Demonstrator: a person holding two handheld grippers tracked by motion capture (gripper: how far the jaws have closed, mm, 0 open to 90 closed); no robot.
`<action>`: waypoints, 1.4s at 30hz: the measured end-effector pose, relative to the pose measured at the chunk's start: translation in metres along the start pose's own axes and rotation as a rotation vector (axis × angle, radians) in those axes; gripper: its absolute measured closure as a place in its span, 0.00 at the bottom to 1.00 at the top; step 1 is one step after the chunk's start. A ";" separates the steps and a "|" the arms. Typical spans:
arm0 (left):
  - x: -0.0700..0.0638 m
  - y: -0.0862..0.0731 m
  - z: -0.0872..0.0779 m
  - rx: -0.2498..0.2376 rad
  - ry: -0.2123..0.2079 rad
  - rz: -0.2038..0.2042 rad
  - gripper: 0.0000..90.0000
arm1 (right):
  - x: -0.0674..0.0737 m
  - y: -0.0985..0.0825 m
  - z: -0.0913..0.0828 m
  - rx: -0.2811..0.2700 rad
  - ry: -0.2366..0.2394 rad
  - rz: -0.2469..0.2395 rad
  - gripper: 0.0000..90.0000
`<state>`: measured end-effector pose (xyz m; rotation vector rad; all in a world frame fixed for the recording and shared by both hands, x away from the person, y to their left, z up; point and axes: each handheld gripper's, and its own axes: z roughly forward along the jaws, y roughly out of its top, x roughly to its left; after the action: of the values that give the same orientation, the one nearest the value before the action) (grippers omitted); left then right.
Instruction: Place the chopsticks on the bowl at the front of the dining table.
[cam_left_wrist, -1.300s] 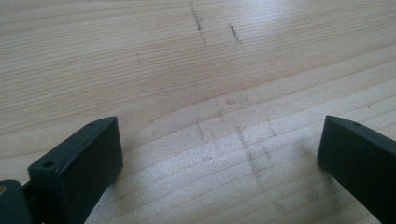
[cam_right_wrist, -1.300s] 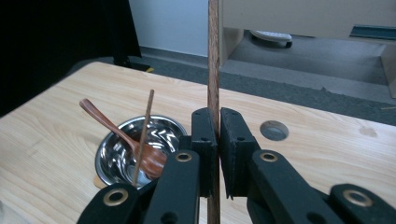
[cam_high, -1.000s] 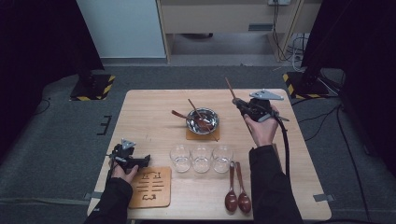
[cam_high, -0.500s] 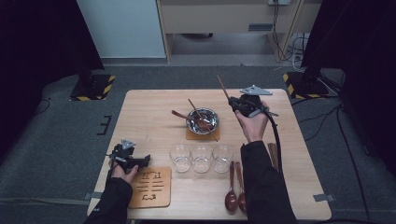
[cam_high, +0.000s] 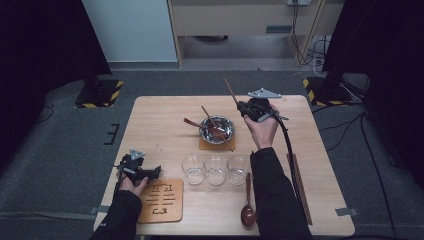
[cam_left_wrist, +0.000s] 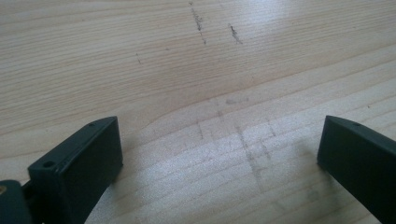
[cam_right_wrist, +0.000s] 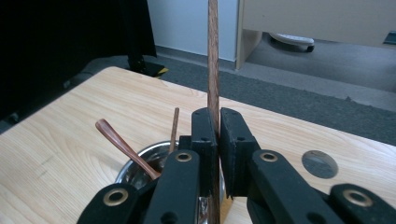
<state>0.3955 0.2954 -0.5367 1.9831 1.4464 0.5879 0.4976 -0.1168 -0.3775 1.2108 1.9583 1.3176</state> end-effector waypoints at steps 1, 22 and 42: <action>0.000 0.000 0.000 0.000 0.000 0.000 0.00 | 0.000 0.000 0.001 0.002 0.000 -0.001 0.94; 0.000 0.000 0.000 0.001 0.000 0.002 0.00 | 0.014 0.012 0.034 0.016 0.030 -0.023 0.94; 0.000 0.000 0.000 0.001 0.000 0.001 0.00 | 0.020 -0.006 0.072 0.068 0.038 -0.028 0.94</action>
<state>0.3955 0.2955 -0.5366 1.9842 1.4463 0.5880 0.5410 -0.0659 -0.4117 1.1937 2.0546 1.2778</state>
